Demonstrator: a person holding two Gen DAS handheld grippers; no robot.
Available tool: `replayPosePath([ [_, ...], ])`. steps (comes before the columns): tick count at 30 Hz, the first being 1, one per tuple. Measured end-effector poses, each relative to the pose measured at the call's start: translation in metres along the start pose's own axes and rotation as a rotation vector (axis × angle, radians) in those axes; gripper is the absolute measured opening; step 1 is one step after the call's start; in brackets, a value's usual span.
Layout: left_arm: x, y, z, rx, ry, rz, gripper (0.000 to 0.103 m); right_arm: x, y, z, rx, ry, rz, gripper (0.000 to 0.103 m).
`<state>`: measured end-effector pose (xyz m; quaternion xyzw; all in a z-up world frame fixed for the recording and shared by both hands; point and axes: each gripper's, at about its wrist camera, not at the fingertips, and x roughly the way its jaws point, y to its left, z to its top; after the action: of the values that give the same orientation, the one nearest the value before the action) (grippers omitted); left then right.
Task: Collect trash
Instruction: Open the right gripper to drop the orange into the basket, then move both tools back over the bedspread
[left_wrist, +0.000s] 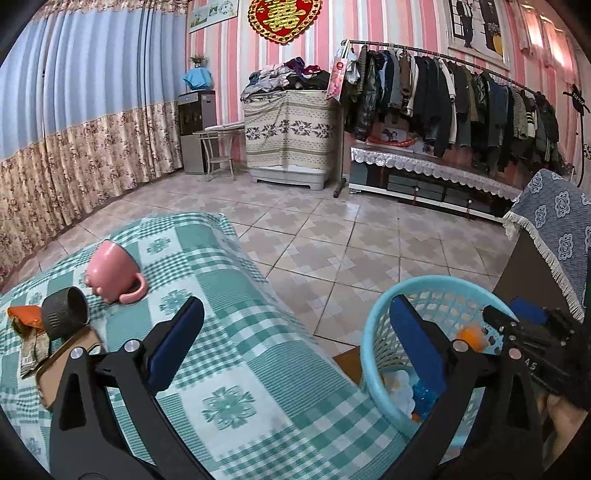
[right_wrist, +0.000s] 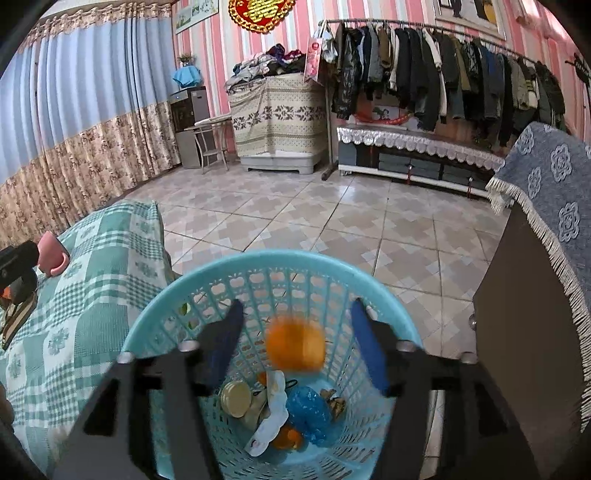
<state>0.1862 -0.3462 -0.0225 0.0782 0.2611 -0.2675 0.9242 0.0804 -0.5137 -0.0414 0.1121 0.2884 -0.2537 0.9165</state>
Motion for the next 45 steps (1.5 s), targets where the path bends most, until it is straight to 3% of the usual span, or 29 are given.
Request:
replayPosePath([
  [2,-0.003,0.003,0.000,-0.004,-0.001,0.003,0.097,-0.007,0.002,0.004,-0.007,-0.029,-0.019,0.082],
  [6,-0.013,0.013,0.002,-0.020,-0.018,0.004,0.097,-0.022,0.006,0.013,-0.022,-0.091,-0.065,0.098],
  [12,-0.027,0.031,0.000,-0.029,-0.039,0.019,0.097,-0.031,0.020,0.022,-0.052,-0.100,-0.069,0.099],
  [21,-0.048,0.071,-0.012,-0.028,-0.048,0.069,0.098,-0.036,0.065,0.025,-0.076,-0.105,-0.007,0.099],
  [38,-0.067,0.197,-0.049,-0.112,0.000,0.229,0.098,-0.029,0.193,0.007,-0.153,-0.060,0.189,0.099],
  [45,-0.069,0.255,-0.081,-0.177,0.053,0.315,0.098,-0.027,0.242,-0.009,-0.216,-0.035,0.242,0.099],
])
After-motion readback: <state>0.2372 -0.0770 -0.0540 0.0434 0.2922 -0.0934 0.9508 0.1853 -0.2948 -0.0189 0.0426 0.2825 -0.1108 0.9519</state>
